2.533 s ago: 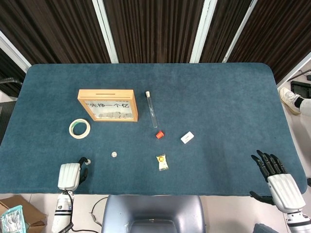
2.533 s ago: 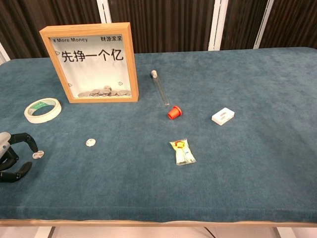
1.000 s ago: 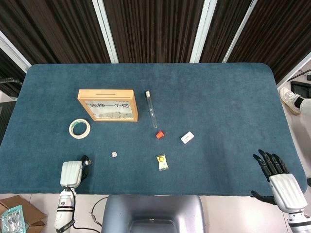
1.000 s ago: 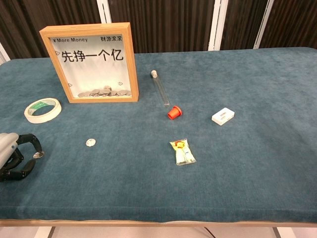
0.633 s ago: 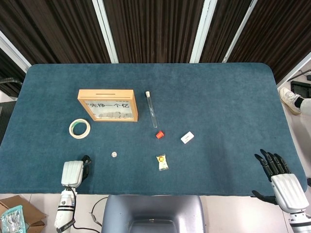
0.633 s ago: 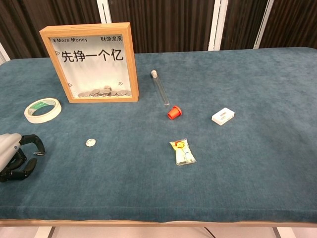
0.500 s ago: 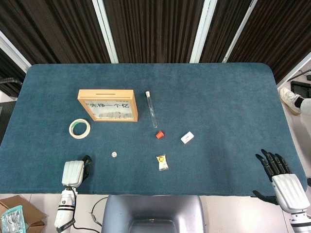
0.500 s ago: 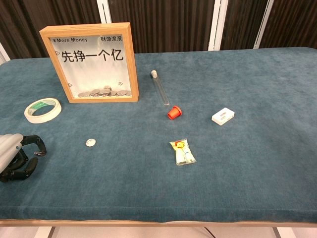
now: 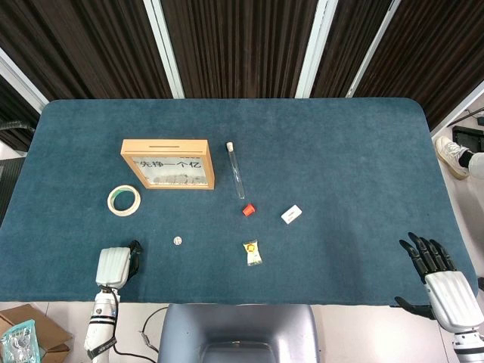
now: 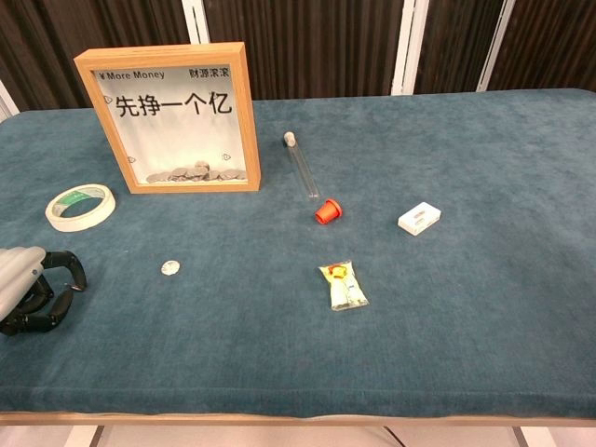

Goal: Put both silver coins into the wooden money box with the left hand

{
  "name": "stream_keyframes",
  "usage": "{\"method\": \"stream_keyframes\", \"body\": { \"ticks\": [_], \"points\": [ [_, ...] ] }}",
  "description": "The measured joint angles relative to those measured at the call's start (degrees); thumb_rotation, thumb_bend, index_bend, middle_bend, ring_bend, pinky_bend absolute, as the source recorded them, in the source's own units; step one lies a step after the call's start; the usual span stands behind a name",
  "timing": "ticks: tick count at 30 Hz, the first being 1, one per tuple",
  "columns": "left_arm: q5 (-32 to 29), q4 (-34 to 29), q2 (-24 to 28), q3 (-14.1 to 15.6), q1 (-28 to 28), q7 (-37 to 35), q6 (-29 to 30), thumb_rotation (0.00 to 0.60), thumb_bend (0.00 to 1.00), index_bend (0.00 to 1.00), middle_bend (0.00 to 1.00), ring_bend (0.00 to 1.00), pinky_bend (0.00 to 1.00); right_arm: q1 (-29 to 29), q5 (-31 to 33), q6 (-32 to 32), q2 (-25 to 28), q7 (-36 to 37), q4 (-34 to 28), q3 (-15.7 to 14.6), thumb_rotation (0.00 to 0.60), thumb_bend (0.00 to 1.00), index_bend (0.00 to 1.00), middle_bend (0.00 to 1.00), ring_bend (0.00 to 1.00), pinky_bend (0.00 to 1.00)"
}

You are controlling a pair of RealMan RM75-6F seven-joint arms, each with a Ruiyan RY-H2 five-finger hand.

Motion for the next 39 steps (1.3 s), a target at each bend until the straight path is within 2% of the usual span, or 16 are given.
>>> {"method": "stream_keyframes", "body": {
  "ticks": [25, 39],
  "points": [
    [1.6, 3.5, -1.3, -0.5, -0.8, -4.3, 2.4, 0.6, 0.38, 0.57, 1.0, 1.0, 1.0, 0.1, 0.2, -0.3, 0.2, 0.2, -0.3, 0.1, 0.6, 0.1, 0.0, 0.0, 0.0, 0.0],
    [2.5, 3.2, -0.9, -0.4, -0.9, -4.5, 4.1, 0.6, 0.39, 0.58, 1.0, 1.0, 1.0, 0.1, 0.2, -0.6, 0.2, -0.1, -0.4, 0.1, 0.6, 0.1, 0.0, 0.0, 0.0, 0.0]
  ]
}}
